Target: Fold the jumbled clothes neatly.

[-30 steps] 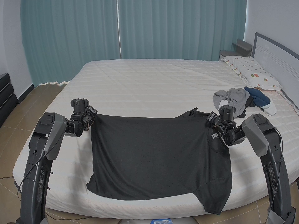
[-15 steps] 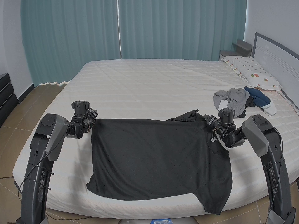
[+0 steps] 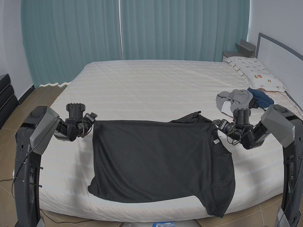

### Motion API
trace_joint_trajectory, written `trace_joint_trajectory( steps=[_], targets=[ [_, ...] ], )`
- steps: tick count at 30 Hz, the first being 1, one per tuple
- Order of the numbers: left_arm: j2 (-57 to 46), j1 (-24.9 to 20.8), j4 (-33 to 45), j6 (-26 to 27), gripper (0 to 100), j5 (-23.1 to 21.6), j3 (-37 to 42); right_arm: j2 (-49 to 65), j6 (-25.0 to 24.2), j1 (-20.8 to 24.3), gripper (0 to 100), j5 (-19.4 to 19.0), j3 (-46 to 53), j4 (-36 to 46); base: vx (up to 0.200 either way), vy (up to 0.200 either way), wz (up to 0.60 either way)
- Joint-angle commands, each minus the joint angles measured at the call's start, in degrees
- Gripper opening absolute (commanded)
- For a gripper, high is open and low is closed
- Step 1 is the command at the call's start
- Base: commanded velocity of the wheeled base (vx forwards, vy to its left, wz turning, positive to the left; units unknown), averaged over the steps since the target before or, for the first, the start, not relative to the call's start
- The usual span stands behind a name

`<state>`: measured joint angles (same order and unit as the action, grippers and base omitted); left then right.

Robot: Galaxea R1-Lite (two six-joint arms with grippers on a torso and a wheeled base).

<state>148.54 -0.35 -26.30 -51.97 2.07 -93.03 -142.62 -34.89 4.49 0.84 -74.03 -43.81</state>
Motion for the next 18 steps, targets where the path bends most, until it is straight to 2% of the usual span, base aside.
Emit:
trace_joint_trajectory(
  steps=[1,3,7,11,16,18],
  targets=[
    [-18.73,1.06,-8.25,0.03,100,-5.68,25.44,19.40,-5.01,-0.36,100,-7.08,21.74,-0.13,0.000,0.000,0.00],
    [-21.28,0.53,-13.61,0.03,100,-5.85,33.79,22.82,-6.86,-0.09,100,-8.40,27.89,-0.22,0.000,0.000,0.00],
    [-23.74,-1.40,-21.43,-0.06,100,-6.03,45.83,26.87,-6.77,-0.18,100,-11.39,38.00,-1.89,0.000,0.000,0.00],
    [-24.18,-3.25,-28.11,-0.06,100,-6.03,55.85,28.36,-7.39,-0.79,100,-15.52,48.46,-9.19,0.000,0.000,0.00],
    [-23.83,-4.39,-30.13,-0.06,100,-6.03,60.95,27.48,-7.65,-0.88,100,-16.40,53.91,-14.63,0.000,0.000,0.00],
    [-23.74,-4.66,-30.48,-0.06,100,-6.03,62.70,26.95,-8.35,-1.32,100,-17.98,55.49,-16.04,-0.200,0.000,0.00]
  ],
)
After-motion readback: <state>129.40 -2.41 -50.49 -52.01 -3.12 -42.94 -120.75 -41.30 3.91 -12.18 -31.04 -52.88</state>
